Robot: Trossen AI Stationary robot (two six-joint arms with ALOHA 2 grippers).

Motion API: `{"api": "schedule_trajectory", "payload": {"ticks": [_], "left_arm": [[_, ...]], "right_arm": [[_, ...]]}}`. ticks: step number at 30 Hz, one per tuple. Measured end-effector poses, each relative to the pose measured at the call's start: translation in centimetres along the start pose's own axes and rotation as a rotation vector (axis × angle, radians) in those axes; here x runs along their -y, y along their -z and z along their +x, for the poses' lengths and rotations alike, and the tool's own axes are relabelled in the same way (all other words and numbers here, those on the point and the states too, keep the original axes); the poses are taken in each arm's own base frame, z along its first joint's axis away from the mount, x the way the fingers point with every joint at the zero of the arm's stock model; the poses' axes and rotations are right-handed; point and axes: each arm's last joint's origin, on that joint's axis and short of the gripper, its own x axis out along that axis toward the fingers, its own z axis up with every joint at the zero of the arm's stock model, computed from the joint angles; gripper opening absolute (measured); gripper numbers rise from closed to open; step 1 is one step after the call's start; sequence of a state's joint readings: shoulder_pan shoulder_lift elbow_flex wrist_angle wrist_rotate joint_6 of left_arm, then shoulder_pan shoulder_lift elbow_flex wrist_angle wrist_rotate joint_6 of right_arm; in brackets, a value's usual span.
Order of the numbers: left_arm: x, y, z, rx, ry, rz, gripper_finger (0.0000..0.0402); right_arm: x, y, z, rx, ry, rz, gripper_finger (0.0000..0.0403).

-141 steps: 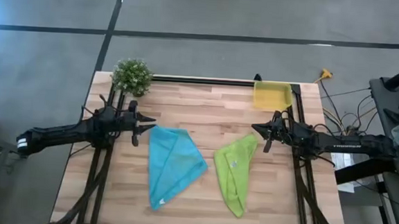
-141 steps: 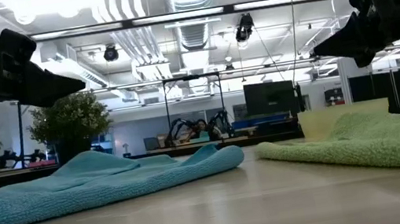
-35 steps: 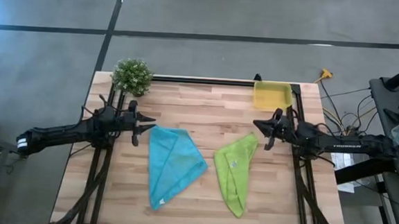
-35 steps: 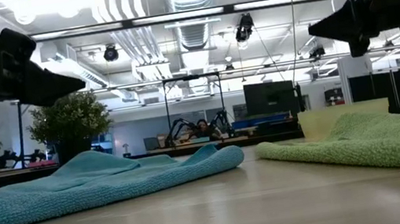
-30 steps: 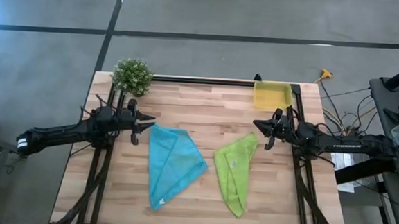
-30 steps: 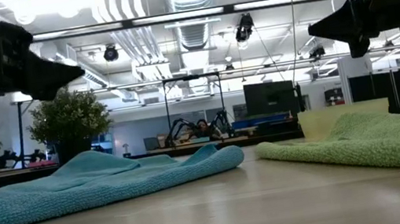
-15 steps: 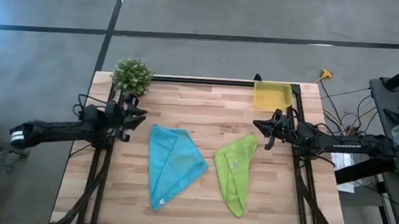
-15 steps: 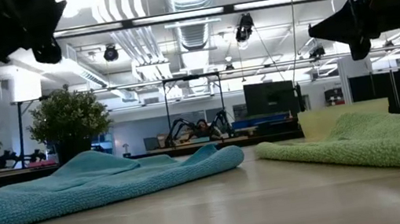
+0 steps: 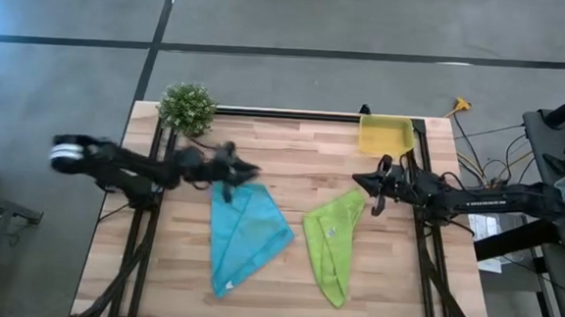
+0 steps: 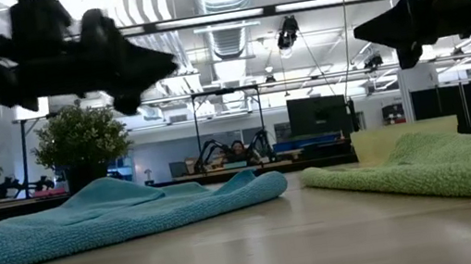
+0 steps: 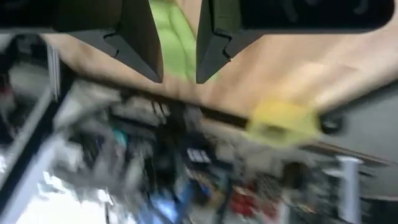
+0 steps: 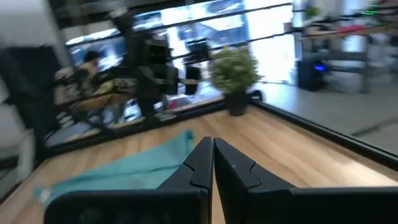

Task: Roll microfiber towels into tight, uniform cylinder then place into a basket
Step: Fold the blue microfiber towel

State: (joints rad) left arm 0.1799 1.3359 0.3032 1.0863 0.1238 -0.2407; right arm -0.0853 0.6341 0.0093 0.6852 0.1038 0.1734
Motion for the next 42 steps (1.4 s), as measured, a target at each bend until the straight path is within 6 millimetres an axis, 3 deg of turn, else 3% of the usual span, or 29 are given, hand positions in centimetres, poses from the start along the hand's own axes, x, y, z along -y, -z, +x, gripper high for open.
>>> {"api": "schedule_trajectory", "payload": {"ticks": [5, 8, 12, 15, 19, 29, 35, 42], "left_arm": [[1.8, -0.3, 4.9, 0.054, 0.097, 0.132, 0.0081], [1.7, 0.6, 6.8, -0.115, 0.066, 0.159, 0.0081], [1.2, 0.6, 8.0, -0.424, -0.142, 0.164, 0.0081], [1.3, 0.1, 8.0, -0.568, -0.27, 0.175, 0.0081], [2.2, -0.9, 7.7, -0.551, -0.268, 0.17, 0.0081], [3.8, 0.0, 6.3, -0.655, -0.366, 0.142, 0.0081], [4.3, 0.5, 5.3, -0.727, -0.448, 0.118, 0.0081], [4.2, 1.1, 5.0, -0.77, -0.491, 0.069, 0.0081]], "right_arm": [[-0.4, 0.1, 0.5, 0.003, -0.134, -0.057, 0.0009], [-0.6, 0.5, 0.9, -0.055, -0.186, -0.056, 0.0009], [-1.0, 0.8, 2.0, -0.202, -0.167, -0.069, 0.002], [-1.5, 0.8, 3.1, -0.304, -0.128, -0.1, 0.0039], [-2.6, 1.0, 4.8, -0.367, -0.147, -0.136, 0.0078], [-4.0, 2.0, 9.6, -0.494, -0.162, -0.228, 0.0174], [-4.5, 2.3, 11.7, -0.554, -0.175, -0.3, 0.0181], [-4.7, 1.7, 12.2, -0.585, -0.186, -0.352, 0.0167]]}}
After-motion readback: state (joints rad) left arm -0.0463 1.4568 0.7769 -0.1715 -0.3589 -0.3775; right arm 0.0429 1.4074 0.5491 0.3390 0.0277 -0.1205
